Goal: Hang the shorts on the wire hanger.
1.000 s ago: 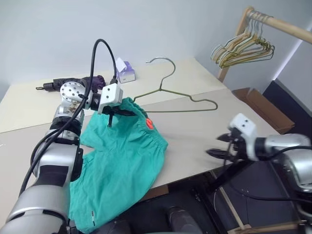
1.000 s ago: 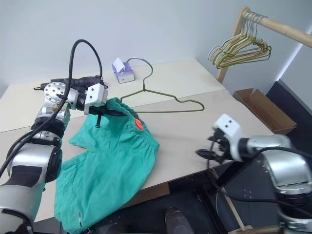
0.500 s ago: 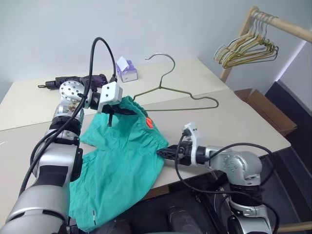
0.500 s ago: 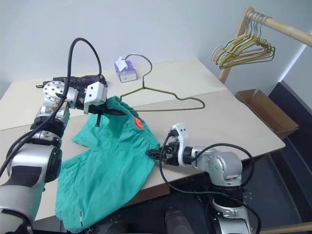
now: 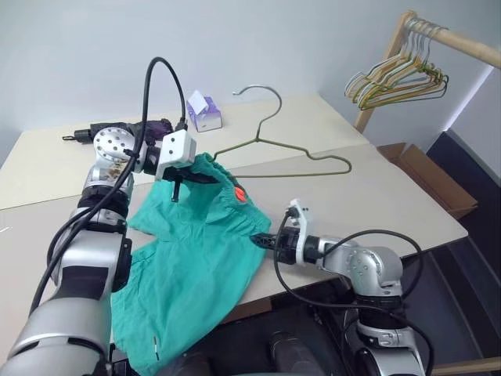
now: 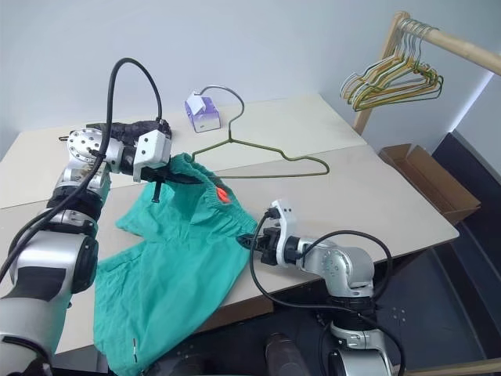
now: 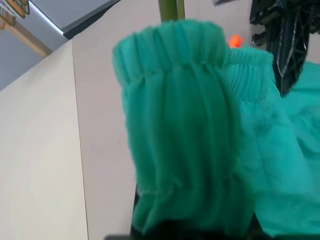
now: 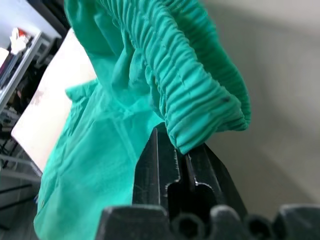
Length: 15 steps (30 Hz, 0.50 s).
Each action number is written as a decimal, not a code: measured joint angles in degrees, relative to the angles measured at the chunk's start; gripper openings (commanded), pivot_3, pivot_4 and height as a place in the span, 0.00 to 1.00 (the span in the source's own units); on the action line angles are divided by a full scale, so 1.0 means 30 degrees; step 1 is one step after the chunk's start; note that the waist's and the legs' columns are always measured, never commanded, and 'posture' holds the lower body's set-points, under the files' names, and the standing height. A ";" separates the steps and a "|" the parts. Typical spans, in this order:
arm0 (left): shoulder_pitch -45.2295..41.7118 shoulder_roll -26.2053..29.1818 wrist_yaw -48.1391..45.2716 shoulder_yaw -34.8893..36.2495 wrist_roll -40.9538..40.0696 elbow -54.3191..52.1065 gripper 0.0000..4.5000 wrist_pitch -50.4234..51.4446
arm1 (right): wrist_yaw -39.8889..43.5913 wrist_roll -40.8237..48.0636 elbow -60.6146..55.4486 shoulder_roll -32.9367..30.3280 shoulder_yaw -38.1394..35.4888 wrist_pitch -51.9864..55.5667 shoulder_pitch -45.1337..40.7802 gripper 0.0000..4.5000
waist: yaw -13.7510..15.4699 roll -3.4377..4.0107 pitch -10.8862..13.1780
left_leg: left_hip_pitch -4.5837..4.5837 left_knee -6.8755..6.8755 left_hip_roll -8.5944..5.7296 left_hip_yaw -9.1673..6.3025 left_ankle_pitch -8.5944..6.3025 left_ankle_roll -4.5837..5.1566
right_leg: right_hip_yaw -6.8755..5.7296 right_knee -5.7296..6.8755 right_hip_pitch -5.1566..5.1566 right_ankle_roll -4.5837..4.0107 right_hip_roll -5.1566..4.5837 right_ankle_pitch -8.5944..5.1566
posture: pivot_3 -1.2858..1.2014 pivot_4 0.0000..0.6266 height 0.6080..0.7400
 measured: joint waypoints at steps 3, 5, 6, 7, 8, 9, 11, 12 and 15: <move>0.0522 0.0502 -0.0226 -0.0062 0.0070 -0.0046 0.00 -0.0019 | -0.0150 0.0027 -0.0442 -0.0671 -0.0560 -0.0788 0.0551 0.01 | -0.0012 0.0000 0.0000 | 0.0000 0.0000 0.0001 0.0000 0.0000 0.0000 | -0.0002 0.0003 -0.0003 0.0000 0.0001 0.0000 | 0.46 0.03 1.00; 0.0933 0.1220 -0.0291 -0.0195 0.0365 -0.0050 0.00 -0.0173 | -0.0292 0.0026 -0.0686 -0.1253 -0.1044 -0.1561 0.0909 0.01 | -0.0070 0.0000 0.0000 | 0.0003 0.0000 0.0003 0.0000 0.0000 0.0000 | 0.0001 0.0001 -0.0003 0.0000 0.0004 0.0000 | 0.46 0.03 1.00; 0.1118 0.1534 -0.0302 -0.0295 0.0585 -0.0050 0.00 -0.0366 | -0.0362 -0.0065 -0.0710 -0.1637 -0.1203 -0.2076 0.1062 0.01 | -0.0067 0.0000 0.0000 | 0.0003 0.0000 0.0002 0.0000 0.0000 0.0000 | -0.0001 0.0001 -0.0001 0.0000 0.0002 0.0000 | 0.46 0.03 1.00; 0.1222 0.1749 -0.0303 -0.0413 0.0787 -0.0049 0.00 -0.0543 | -0.0417 -0.0143 -0.0710 -0.1910 -0.1216 -0.2514 0.1091 0.01 | -0.0062 0.0000 0.0000 | 0.0003 0.0000 0.0001 0.0002 0.0000 0.0000 | -0.0001 -0.0001 -0.0001 0.0000 0.0001 0.0000 | 0.46 0.03 1.00; 0.1269 0.1810 -0.0282 -0.0525 0.0861 -0.0050 0.00 -0.0680 | -0.0428 -0.0147 -0.0701 -0.2132 -0.1214 -0.2884 0.1098 0.01 | -0.0054 0.0000 0.0000 | 0.0003 0.0000 0.0001 0.0003 0.0000 0.0000 | -0.0001 -0.0002 0.0003 0.0000 0.0001 0.0000 | 0.46 0.03 1.00; 0.1322 0.1864 -0.0269 -0.0627 0.0935 -0.0052 0.00 -0.0875 | -0.0433 -0.0148 -0.0646 -0.2368 -0.1220 -0.3315 0.1092 0.01 | -0.0040 0.0000 0.0000 | 0.0003 0.0000 0.0000 0.0004 0.0000 0.0000 | -0.0001 -0.0004 0.0004 0.0001 0.0000 0.0000 | 0.46 0.03 1.00; 0.1506 0.1967 -0.0252 -0.0667 0.1008 -0.0058 0.00 -0.0903 | -0.0423 -0.0135 -0.0424 -0.2792 -0.1221 -0.3845 0.1076 0.01 | -0.0003 0.0000 0.0001 | 0.0002 0.0000 0.0001 0.0006 0.0000 0.0000 | -0.0001 -0.0007 0.0005 0.0001 0.0001 -0.0001 | 0.46 0.03 1.00; 0.1617 0.2002 -0.0252 -0.0766 0.1041 -0.0061 0.00 -0.0891 | -0.0420 -0.0123 -0.0237 -0.3107 -0.1222 -0.4093 0.1069 0.01 | 0.0017 0.0000 0.0001 | 0.0000 0.0000 0.0000 0.0007 0.0000 0.0000 | -0.0001 -0.0008 0.0004 0.0001 0.0000 -0.0001 | 0.46 0.04 1.00; 0.1750 0.2053 -0.0223 -0.0810 0.1079 -0.0210 0.00 -0.0921 | -0.0420 0.0024 0.0187 -0.3379 -0.1222 -0.4499 0.0964 0.01 | 0.0081 -0.0001 0.0001 | -0.0001 0.0000 0.0000 0.0008 0.0000 0.0000 | -0.0001 -0.0006 0.0004 0.0000 0.0001 0.0000 | 0.46 0.04 1.00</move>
